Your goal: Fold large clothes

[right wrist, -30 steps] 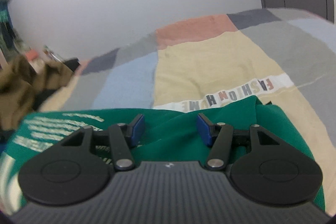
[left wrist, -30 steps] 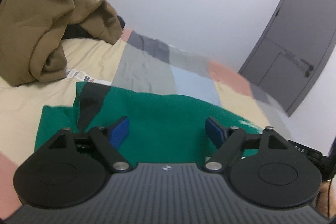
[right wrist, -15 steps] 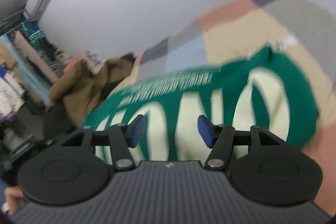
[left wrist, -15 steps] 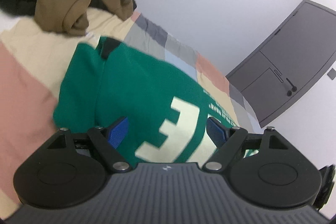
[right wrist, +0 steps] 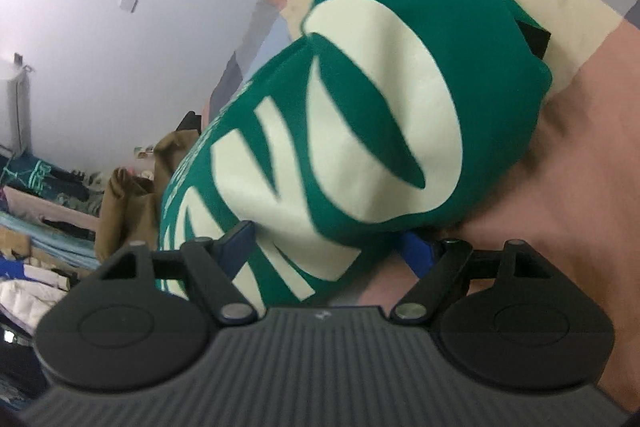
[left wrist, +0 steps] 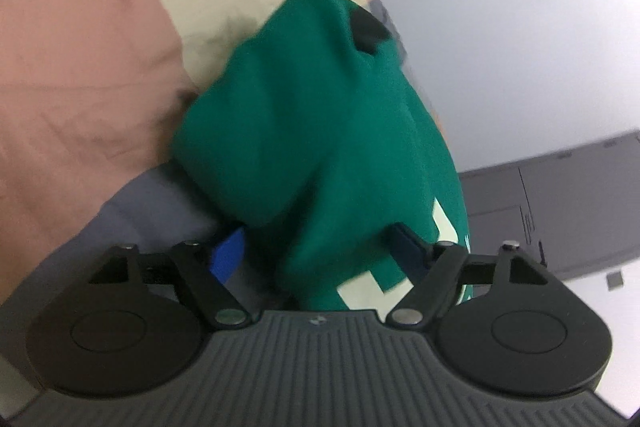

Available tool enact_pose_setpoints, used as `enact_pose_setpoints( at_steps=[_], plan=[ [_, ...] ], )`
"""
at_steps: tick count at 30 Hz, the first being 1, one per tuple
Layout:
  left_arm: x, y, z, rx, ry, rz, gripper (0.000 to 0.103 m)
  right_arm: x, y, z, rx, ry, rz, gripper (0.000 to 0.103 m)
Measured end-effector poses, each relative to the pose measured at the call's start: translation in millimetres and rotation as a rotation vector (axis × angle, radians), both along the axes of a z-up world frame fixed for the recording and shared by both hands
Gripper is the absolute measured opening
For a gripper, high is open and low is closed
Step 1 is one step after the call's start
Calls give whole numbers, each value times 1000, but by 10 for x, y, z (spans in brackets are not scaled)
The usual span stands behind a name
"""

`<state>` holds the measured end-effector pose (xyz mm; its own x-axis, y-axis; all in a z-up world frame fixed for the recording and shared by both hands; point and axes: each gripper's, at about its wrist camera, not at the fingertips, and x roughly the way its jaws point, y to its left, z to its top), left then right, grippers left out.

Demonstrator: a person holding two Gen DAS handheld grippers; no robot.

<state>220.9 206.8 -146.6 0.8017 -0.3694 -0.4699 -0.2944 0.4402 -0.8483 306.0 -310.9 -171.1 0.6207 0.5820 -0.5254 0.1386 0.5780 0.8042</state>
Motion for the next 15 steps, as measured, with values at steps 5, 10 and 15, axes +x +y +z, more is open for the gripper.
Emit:
enact_pose_setpoints(
  at_steps=[5,10,15],
  plan=[
    [46,-12,205,77,-46,-30,60,99,16,96,20,-47,17,62],
    [144,14,451,138,-161,-37,55,227,13,324,8,-181,42,49],
    [363,37,543,174,-218,-44,54,393,34,392,-4,-290,34,46]
  ],
)
